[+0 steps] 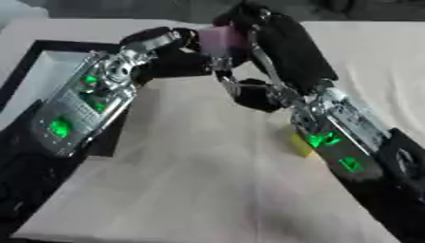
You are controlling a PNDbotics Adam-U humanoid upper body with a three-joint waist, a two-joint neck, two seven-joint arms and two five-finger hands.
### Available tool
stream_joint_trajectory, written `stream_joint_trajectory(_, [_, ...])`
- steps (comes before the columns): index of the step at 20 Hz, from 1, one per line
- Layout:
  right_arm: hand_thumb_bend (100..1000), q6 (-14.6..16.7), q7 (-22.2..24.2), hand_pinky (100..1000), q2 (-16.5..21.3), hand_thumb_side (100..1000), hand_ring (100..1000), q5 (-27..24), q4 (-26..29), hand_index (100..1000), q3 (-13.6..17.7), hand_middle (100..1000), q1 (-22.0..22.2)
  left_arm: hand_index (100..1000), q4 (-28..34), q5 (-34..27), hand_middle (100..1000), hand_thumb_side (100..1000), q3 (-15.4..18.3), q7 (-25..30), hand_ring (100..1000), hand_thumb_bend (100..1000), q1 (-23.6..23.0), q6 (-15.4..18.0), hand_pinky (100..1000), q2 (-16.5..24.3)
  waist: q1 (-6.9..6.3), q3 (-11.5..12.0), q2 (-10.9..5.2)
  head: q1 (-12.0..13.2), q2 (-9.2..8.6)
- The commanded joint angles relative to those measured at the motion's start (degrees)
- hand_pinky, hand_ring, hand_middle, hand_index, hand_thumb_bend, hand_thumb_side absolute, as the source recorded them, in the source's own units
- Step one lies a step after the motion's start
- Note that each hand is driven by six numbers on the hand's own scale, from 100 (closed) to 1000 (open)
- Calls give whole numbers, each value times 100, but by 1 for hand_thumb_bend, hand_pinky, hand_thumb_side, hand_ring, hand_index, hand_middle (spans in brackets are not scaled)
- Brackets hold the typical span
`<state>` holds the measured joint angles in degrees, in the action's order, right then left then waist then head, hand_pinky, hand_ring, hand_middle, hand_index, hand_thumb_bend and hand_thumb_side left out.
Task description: Pick up the objects with one hand, pass them to the other hand, and then place them into the box on the other side of the table.
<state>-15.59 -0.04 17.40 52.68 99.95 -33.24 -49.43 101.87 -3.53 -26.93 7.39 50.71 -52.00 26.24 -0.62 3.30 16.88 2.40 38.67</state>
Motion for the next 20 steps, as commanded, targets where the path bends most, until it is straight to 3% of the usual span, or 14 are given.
stream_joint_trajectory(1, [100,39,8,693,15,100,622,-19,134,524,23,557,-98,902,-24,8,812,545,21,-137,838,473,151,3,867,12,-76,4,-230,13,-6])
stream_joint_trajectory(7, [100,43,107,693,14,100,622,-16,120,524,1,557,-91,875,-148,-395,778,559,70,-865,802,345,210,3,821,-94,-77,14,-233,10,-27])
stream_joint_trajectory(10, [100,44,153,693,14,100,622,-13,124,524,-6,557,-89,853,-170,-726,752,570,43,-1223,787,245,221,3,799,-116,-79,16,-236,22,-34])
stream_joint_trajectory(12, [100,38,181,695,16,100,624,1,124,526,-6,558,-91,829,-188,-951,718,529,5,-1384,774,118,215,3,777,-122,-78,15,-237,27,-35])
stream_joint_trajectory(16, [100,7,271,701,23,100,631,15,114,532,-2,564,-83,796,-202,-1336,672,478,-38,-1635,749,100,196,3,743,-131,-71,9,-233,40,-36])
stream_joint_trajectory(20, [100,-69,344,734,38,100,668,1,104,579,23,601,-73,670,-193,-1685,571,421,-52,-1853,667,100,173,3,683,-127,-70,3,-229,44,-31])
